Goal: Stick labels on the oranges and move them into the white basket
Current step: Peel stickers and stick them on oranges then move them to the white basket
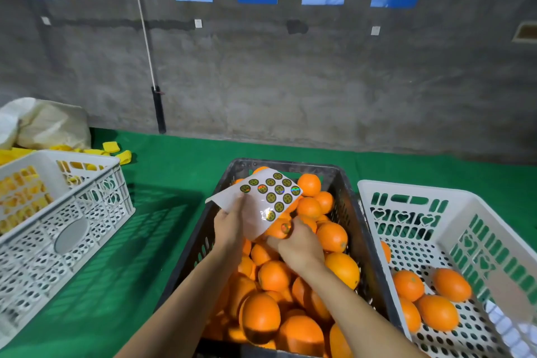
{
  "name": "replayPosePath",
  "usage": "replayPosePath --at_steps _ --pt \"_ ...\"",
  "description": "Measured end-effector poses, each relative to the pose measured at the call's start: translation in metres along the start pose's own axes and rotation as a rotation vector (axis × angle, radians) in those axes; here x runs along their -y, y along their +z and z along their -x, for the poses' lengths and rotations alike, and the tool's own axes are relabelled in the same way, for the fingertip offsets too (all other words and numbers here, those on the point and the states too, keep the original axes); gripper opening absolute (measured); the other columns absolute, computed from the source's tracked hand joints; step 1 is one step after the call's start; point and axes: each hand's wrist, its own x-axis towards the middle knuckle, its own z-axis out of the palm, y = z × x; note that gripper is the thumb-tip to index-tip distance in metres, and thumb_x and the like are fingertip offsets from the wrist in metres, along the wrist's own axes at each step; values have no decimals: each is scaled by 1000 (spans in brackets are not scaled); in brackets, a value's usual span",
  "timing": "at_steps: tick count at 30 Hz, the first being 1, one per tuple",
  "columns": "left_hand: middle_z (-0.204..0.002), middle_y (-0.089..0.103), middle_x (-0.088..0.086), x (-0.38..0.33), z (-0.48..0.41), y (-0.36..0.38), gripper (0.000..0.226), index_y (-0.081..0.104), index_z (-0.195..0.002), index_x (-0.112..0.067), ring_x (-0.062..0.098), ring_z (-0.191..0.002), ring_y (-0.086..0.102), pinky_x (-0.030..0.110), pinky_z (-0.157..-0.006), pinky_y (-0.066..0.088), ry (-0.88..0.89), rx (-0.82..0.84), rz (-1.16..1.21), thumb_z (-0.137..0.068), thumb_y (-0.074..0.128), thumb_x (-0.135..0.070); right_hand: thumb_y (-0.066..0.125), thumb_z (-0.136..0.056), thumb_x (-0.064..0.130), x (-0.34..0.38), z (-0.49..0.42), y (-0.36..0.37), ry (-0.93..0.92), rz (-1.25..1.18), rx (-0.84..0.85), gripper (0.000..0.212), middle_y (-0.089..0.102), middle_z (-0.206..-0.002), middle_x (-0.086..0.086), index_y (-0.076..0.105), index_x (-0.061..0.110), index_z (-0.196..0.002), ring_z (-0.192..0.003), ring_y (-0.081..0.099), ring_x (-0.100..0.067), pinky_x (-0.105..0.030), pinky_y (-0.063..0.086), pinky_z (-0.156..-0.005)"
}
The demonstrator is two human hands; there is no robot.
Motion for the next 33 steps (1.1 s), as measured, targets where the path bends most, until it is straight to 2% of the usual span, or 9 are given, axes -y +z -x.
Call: replayPosePath --at_steps 2,6,9,13,23,26,28,31,33 --pt "-72 74 -6 -1 -1 1 21 69 -88 -14 8 -65 70 18 -51 50 -12 -61 14 -93 68 -34 73 -70 54 0 -1 -7 52 -89 -115 53 60 -109 -2 59 19 -108 -104 57 -25 -41 51 -83" --pt "-86 67 1 -1 -4 -3 21 61 -98 -15 15 -75 64 26 -63 49 -32 -57 24 -95 65 -36 75 -76 50 10 -1 -19 133 -393 -274 49 56 -112 1 60 21 -112 -105 58 -25 -32 49 -81" --pt "-88 68 5 -1 -2 -2 26 64 -104 -10 18 -74 64 27 -62 49 -35 -71 23 -94 67 -34 67 -87 50 18 0 -33 254 -942 -320 30 65 -86 0 61 22 -92 -79 64 -21 -25 47 -66" --pt "-79 72 2 0 -1 0 29 69 -95 -12 18 -70 67 26 -55 46 -39 -72 -45 -90 70 -41 45 -86 70 10 -3 -52 449 -1778 -158 63 58 -63 -9 57 8 -79 -48 45 -18 -22 32 -43" --pt "-103 76 13 3 5 3 36 70 -115 -6 35 -98 71 50 -89 57 -13 183 -83 -93 67 -34 37 -77 90 -30 -21 -93 321 -2155 -440 92 59 -110 -18 37 15 -130 -79 53 -26 -30 34 -60" --pt "-102 77 10 4 9 4 30 70 -113 -9 31 -93 74 45 -82 59 5 254 -80 -95 64 -33 37 -85 83 -27 -21 -91 312 -1967 -405 81 61 -108 -18 41 19 -135 -93 55 -33 -38 41 -71" --pt "-103 76 12 5 9 4 26 69 -115 -10 33 -92 74 46 -79 60 -3 294 -82 -96 63 -27 43 -92 71 -16 -19 -79 277 -1674 -392 61 65 -92 -12 55 18 -121 -72 55 -24 -36 40 -64" --pt "-99 77 12 8 6 3 20 70 -112 -11 34 -87 74 46 -75 61 -18 315 -126 -94 65 -20 54 -93 46 -2 -9 -52 -22 -866 -460 23 67 -84 4 64 26 -97 -69 59 -12 -38 49 -63" --pt "-95 77 12 8 6 3 15 73 -106 -11 32 -84 75 38 -66 60 -18 344 -158 -94 65 -18 53 -96 43 -2 -2 -34 -282 -338 -448 21 64 -94 11 65 31 -109 -87 59 -7 -37 51 -75"
